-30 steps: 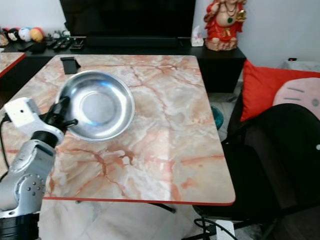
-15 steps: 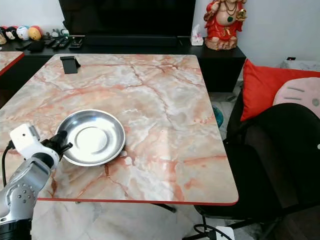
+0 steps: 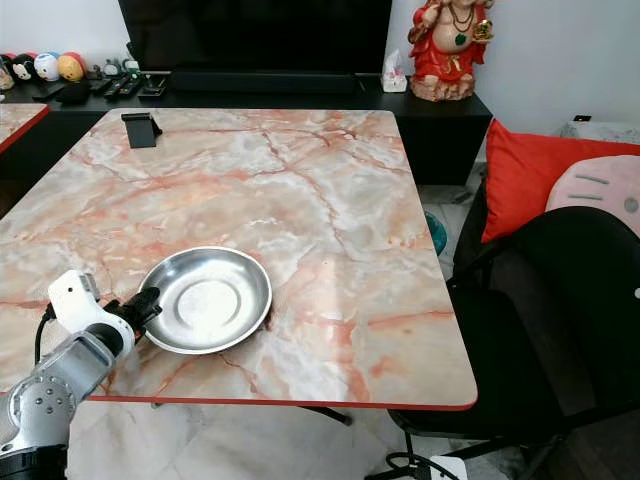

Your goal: Setting the table

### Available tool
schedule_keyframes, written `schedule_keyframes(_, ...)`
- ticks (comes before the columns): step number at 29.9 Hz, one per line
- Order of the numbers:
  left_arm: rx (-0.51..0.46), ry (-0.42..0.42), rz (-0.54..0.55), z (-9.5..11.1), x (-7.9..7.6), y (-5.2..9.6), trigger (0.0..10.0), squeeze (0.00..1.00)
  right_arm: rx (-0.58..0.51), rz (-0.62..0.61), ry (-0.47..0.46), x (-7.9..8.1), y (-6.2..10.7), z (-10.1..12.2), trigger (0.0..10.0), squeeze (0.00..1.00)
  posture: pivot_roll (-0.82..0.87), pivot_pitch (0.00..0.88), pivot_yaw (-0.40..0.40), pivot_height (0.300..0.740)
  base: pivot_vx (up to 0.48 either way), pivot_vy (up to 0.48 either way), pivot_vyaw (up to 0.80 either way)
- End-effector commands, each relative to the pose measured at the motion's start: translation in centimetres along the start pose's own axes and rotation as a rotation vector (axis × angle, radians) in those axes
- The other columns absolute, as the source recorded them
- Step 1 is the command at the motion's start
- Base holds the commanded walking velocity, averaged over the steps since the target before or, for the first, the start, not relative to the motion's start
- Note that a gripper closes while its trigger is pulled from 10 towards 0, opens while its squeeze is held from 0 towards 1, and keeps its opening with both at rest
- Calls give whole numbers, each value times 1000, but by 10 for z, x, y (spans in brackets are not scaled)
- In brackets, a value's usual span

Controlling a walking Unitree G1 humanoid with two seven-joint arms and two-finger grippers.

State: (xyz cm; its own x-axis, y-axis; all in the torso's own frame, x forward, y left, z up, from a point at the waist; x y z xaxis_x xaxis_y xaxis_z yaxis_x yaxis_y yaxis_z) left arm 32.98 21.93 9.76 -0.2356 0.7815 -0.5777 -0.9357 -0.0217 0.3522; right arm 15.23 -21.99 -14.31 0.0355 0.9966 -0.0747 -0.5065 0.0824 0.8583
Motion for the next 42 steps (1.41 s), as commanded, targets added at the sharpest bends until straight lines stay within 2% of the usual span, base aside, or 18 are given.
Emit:
schedule_keyframes(1,-12,-44,4,6,-1,1,10000,0,18,8,5,3,1,-5,10000,0,-21,0,4,740,0,0,0)
schedule_keyframes(8,-15,-104,22,7,-1,-1,10000,0,12,16,6,6,0,-3,10000,0,-22,0,4,740,0,0,0)
schedule_keyframes(9,-14,-111,20,7,-2,-1,10000,655,8,18,4,6,-1,-1,10000,0,-22,0,5,740,0,0,0)
schedule_keyframes(10,-13,-115,20,6,-2,-1,10000,655,7,19,4,5,-1,0,10000,0,-22,0,5,740,0,0,0)
schedule_keyframes(11,-7,-130,24,5,-2,-1,10000,1000,6,19,5,5,-1,1,10000,0,-17,0,2,740,0,0,0)
schedule_keyframes(20,-3,-164,9,2,-6,0,10000,1000,-7,20,14,3,-1,5,10000,0,-20,0,2,740,0,0,0)
schedule_keyframes(23,-9,-207,15,4,-6,0,10000,1000,-7,21,15,3,-1,5,10000,0,-18,0,1,740,0,0,0)
schedule_keyframes(27,-56,-474,61,17,-6,2,10000,1000,-2,20,13,2,-1,4,10000,0,-19,0,1,740,0,0,0)
schedule_keyframes(28,-118,-572,57,29,-15,4,10000,0,1,21,14,2,-1,3,10000,0,-15,0,-1,740,0,0,0)
schedule_keyframes(30,-168,-587,38,37,-24,6,10000,0,3,22,15,4,-1,3,10000,0,-14,0,-1,740,0,0,0)
schedule_keyframes(31,-220,-583,13,47,-33,9,10000,0,5,24,16,5,-1,2,10000,0,-13,0,-2,740,0,0,0)
schedule_keyframes(37,-340,-593,-60,60,-52,16,10000,0,5,33,16,12,-1,1,10000,0,-14,0,-1,740,0,0,0)
schedule_keyframes(38,-369,-627,-63,62,-54,17,10000,0,2,34,15,14,-1,1,10000,0,-14,0,0,740,0,0,0)
schedule_keyframes(39,-396,-709,-65,61,-57,19,10000,0,-1,35,14,15,-2,2,10000,0,-14,0,-1,740,0,0,0)
schedule_keyframes(40,-435,-827,-95,52,-62,23,10000,0,-11,36,15,17,-2,3,10000,0,-14,0,-1,740,0,0,0)
schedule_keyframes(42,-443,-846,-121,44,-63,25,10000,0,-17,37,12,18,-2,4,10000,0,-17,0,1,740,0,0,0)
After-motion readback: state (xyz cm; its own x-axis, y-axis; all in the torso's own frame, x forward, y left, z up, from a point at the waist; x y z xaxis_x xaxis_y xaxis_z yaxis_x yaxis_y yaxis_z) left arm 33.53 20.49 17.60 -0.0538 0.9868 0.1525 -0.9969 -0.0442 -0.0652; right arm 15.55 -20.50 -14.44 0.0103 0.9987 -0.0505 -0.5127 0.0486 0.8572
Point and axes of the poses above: a point about 5 cm out from each wrist's last joint towards the gripper, its own y axis pointing back from the gripper into the wrist, its own z axis along the axis of the wrist's last joint, x = y × z, the point moved 5 cm from there along -y, pointing out of the wrist towards the gripper, and after that the axes turned 4 degrees about y, right-handed, at the moved point
